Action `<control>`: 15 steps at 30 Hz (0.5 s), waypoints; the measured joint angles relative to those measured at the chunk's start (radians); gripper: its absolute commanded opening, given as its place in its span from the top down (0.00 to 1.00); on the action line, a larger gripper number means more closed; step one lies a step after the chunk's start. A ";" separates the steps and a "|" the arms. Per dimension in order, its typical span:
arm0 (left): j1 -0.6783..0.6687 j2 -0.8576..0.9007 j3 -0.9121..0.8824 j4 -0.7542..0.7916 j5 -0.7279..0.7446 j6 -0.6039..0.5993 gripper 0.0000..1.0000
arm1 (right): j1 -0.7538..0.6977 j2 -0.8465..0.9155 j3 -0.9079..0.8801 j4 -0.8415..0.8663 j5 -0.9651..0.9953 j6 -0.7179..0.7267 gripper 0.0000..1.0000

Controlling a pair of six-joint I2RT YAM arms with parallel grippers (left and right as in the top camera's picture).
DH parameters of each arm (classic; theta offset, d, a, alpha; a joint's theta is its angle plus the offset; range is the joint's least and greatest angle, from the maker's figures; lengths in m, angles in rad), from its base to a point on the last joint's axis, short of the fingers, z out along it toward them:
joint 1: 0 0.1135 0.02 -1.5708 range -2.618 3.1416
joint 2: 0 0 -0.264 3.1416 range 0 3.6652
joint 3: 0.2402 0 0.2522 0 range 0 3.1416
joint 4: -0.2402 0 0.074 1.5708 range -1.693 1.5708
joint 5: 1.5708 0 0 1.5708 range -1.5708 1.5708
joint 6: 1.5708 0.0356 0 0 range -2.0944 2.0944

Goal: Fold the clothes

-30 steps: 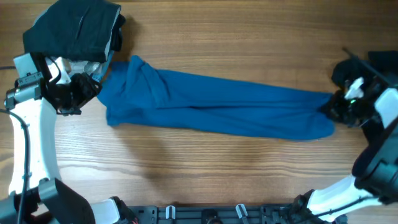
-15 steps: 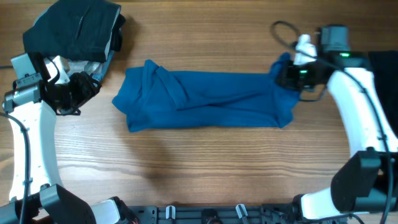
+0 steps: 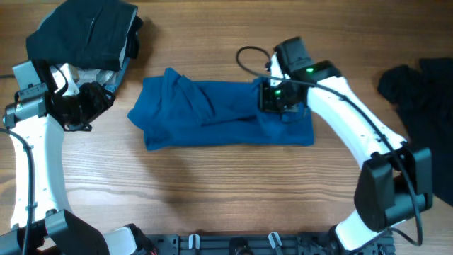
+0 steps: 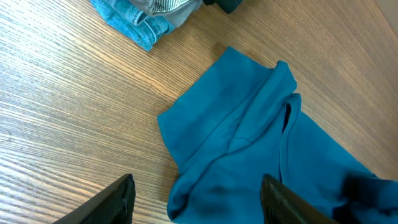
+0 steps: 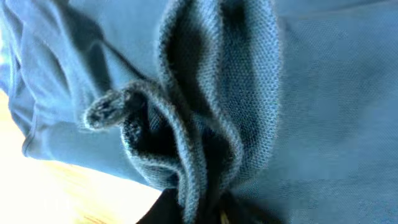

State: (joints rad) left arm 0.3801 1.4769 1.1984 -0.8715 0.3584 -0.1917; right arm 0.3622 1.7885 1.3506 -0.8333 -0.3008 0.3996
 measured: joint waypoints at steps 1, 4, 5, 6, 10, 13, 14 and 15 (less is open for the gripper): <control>0.000 0.000 0.000 0.000 0.000 0.000 0.35 | 0.010 0.003 0.000 0.007 0.000 0.005 0.47; 0.000 0.000 0.000 0.000 0.000 0.000 0.35 | 0.020 0.011 0.000 0.029 0.015 0.021 0.49; 0.000 0.000 0.000 0.000 0.000 0.000 0.35 | 0.015 0.011 0.000 0.035 0.019 0.023 0.53; 0.000 0.000 0.000 0.000 0.000 0.000 0.36 | 0.002 0.010 0.000 0.045 0.022 0.027 0.55; 0.000 0.000 0.000 -0.001 0.000 0.000 0.39 | -0.087 0.010 0.000 0.027 0.022 0.011 0.54; 0.000 0.000 0.000 -0.006 0.000 0.000 0.37 | -0.160 0.010 -0.005 0.012 -0.008 -0.083 0.37; 0.000 0.000 0.000 -0.010 0.000 0.000 0.37 | -0.164 0.010 -0.008 0.012 -0.022 -0.133 0.32; 0.000 0.000 0.000 -0.012 0.000 0.000 0.37 | -0.159 0.010 -0.015 0.012 -0.037 -0.187 0.30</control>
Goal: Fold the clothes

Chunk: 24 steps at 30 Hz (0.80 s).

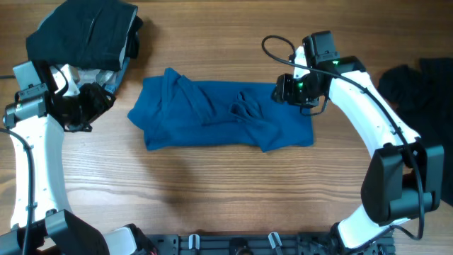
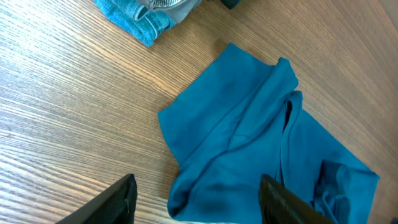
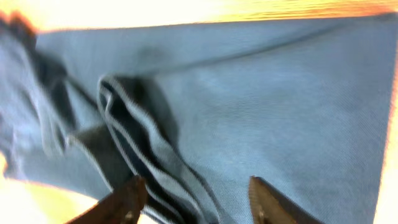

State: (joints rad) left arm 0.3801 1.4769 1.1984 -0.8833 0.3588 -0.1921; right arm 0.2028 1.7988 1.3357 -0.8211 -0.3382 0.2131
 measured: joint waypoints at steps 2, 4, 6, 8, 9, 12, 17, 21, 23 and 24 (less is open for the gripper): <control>0.000 0.000 0.000 0.000 0.000 0.000 0.37 | 0.026 0.000 -0.008 0.000 -0.021 -0.111 0.24; 0.000 0.000 0.000 0.000 0.000 0.000 0.37 | 0.056 0.000 -0.009 0.006 -0.034 -0.206 0.18; 0.000 0.000 0.000 0.001 0.000 0.000 0.37 | 0.084 0.010 -0.009 0.007 -0.040 -0.279 0.17; 0.000 0.000 0.000 0.001 0.000 0.000 0.37 | 0.108 0.042 -0.009 0.013 -0.043 -0.333 0.17; 0.000 0.000 0.000 0.001 0.000 0.000 0.37 | 0.117 0.066 -0.009 0.015 -0.044 -0.357 0.17; 0.000 0.000 0.000 0.001 0.000 0.000 0.37 | 0.130 0.125 -0.010 0.002 -0.051 -0.402 0.27; 0.000 0.000 0.000 0.001 0.000 0.000 0.38 | 0.139 0.163 -0.019 -0.022 -0.125 -0.462 0.80; 0.000 0.000 0.000 0.003 0.000 0.000 0.38 | 0.142 0.163 -0.019 0.012 -0.153 -0.444 0.96; 0.000 0.000 0.000 0.004 0.000 0.000 0.38 | 0.137 0.163 -0.018 0.016 -0.150 -0.416 0.96; 0.000 0.000 0.000 0.004 0.000 0.000 0.38 | 0.132 0.163 -0.017 0.016 -0.146 -0.398 0.96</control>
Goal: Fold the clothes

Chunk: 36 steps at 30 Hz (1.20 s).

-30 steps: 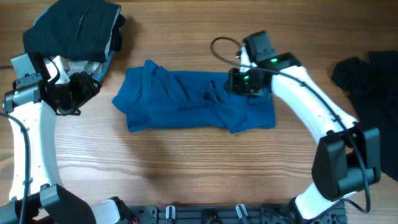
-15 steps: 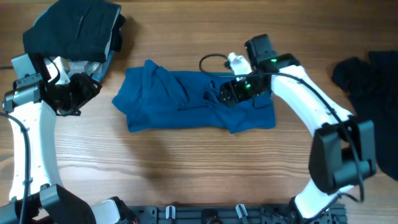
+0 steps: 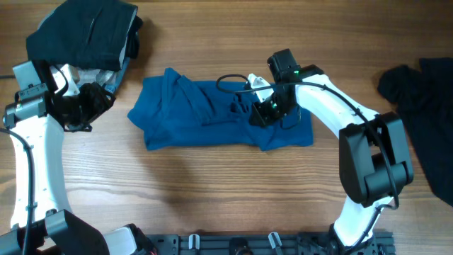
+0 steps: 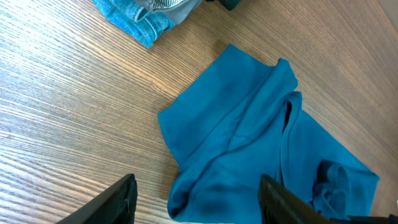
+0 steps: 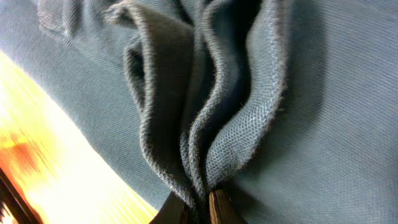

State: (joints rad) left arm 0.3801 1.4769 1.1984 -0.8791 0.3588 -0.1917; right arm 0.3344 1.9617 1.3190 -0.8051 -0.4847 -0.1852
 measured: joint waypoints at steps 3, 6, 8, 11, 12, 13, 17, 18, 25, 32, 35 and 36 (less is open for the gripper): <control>0.000 0.000 0.000 0.000 0.000 0.000 0.38 | -0.042 -0.003 0.015 -0.002 0.021 0.086 0.96; 0.000 0.000 0.000 0.000 0.000 0.000 0.38 | -0.105 -0.035 0.022 -0.006 0.019 0.159 0.96; 0.000 0.000 0.000 0.000 0.000 0.000 0.38 | -0.140 -0.077 0.025 -0.009 0.017 0.205 0.96; 0.000 0.000 0.000 0.000 0.000 0.000 0.38 | -0.145 -0.132 0.031 -0.009 0.019 0.273 0.96; 0.000 0.000 0.000 0.001 0.000 0.000 0.38 | -0.141 -0.146 0.034 -0.009 0.018 0.294 0.96; 0.000 0.000 0.000 0.003 0.000 0.000 0.38 | -0.137 -0.154 0.038 -0.009 0.018 0.312 0.96; 0.000 0.000 0.000 0.011 0.000 0.000 0.38 | -0.114 -0.156 0.039 -0.010 0.040 0.367 0.96; 0.000 0.000 0.000 0.011 0.000 0.000 0.38 | -0.109 -0.156 0.039 -0.011 0.059 0.378 0.96; 0.000 0.000 0.000 0.011 0.000 0.000 0.37 | -0.194 -0.185 0.039 -0.037 0.149 0.405 0.96; 0.000 0.000 0.000 0.019 0.003 0.000 0.37 | -0.501 -0.385 0.040 -0.121 0.185 0.343 0.96; 0.000 0.000 0.000 0.019 0.003 0.000 0.37 | -0.591 -0.412 0.044 -0.192 0.204 0.290 0.96; 0.000 0.000 0.000 0.019 0.003 0.000 0.37 | -0.600 -0.410 0.043 -0.198 0.207 0.280 0.96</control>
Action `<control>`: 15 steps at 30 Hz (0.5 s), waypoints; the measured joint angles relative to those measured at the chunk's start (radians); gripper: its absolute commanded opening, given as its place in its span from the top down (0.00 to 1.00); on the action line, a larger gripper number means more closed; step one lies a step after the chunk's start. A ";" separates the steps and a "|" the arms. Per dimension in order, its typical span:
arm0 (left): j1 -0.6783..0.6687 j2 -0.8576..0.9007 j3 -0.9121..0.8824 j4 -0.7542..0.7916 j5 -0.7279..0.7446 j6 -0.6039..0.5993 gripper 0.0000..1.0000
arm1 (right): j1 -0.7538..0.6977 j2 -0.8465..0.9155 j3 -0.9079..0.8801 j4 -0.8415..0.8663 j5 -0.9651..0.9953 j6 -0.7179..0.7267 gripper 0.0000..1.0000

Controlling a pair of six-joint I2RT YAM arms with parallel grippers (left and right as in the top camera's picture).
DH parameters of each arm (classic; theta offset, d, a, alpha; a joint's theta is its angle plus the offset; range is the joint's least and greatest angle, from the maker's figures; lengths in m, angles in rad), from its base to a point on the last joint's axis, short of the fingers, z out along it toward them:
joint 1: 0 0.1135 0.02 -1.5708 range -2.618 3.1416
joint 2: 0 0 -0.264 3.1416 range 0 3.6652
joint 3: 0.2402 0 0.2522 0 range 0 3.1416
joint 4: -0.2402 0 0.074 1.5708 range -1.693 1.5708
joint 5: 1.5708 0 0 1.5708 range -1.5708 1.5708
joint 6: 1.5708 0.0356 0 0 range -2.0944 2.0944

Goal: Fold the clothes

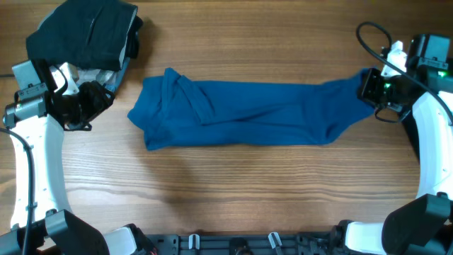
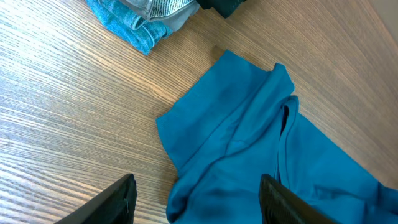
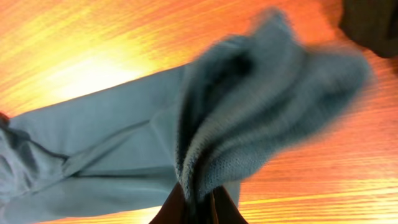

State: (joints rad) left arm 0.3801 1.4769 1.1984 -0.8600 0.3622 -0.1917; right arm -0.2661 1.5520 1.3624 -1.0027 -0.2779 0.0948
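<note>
A blue garment (image 1: 241, 113) lies stretched across the middle of the wooden table, its left end bunched with a folded collar. My right gripper (image 1: 369, 88) is shut on the garment's right end, holding it out to the far right; the wrist view shows the bunched cloth (image 3: 249, 118) pinched between the fingers. My left gripper (image 1: 95, 99) stands open at the left, just off the garment's left end (image 2: 236, 149), with nothing between its fingers (image 2: 118, 199).
A pile of dark clothes (image 1: 85, 35) over grey and light blue pieces (image 2: 140, 15) sits at the back left. Another dark garment (image 1: 417, 53) lies by the right edge, behind the right arm.
My right gripper, shut on cloth at the garment's middle-right before, now holds it far to the right. The garment is drawn out much longer. The left arm has not moved.
At first my right gripper was on the garment's right part. Then it stood off the cloth at the back right, open, leaving a rumple. Then it was shut on that rumpled fold. Now the fold is pulled out to the right.
</note>
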 measured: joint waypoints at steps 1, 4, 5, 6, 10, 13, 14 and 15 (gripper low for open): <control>0.000 0.000 0.000 0.000 0.000 0.000 0.37 | -0.003 0.000 0.000 0.000 0.002 -0.005 0.96; 0.000 0.000 0.000 0.000 0.000 0.000 0.37 | 0.011 0.000 0.000 0.000 0.003 -0.016 0.96; 0.000 0.000 0.000 0.000 0.000 0.000 0.37 | 0.024 0.000 0.000 0.000 0.002 -0.014 0.96; 0.000 0.000 0.000 0.000 0.000 0.000 0.37 | 0.036 0.000 0.000 0.000 0.002 -0.009 0.96; 0.000 0.000 0.000 0.000 0.000 0.000 0.37 | 0.114 0.000 0.000 0.000 0.002 0.029 0.96; 0.000 0.000 0.000 0.000 0.000 0.000 0.37 | 0.206 0.004 0.000 0.000 0.002 0.063 0.96; 0.000 0.000 0.000 0.000 0.000 0.000 0.37 | 0.232 0.008 0.000 0.001 0.002 0.074 0.96; 0.000 0.000 0.000 0.000 0.000 0.000 0.37 | 0.272 0.018 0.000 0.004 0.002 0.092 0.96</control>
State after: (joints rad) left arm 0.3801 1.4769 1.1984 -0.8600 0.3622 -0.1917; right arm 0.0059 1.5696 1.3624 -0.9985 -0.2760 0.1867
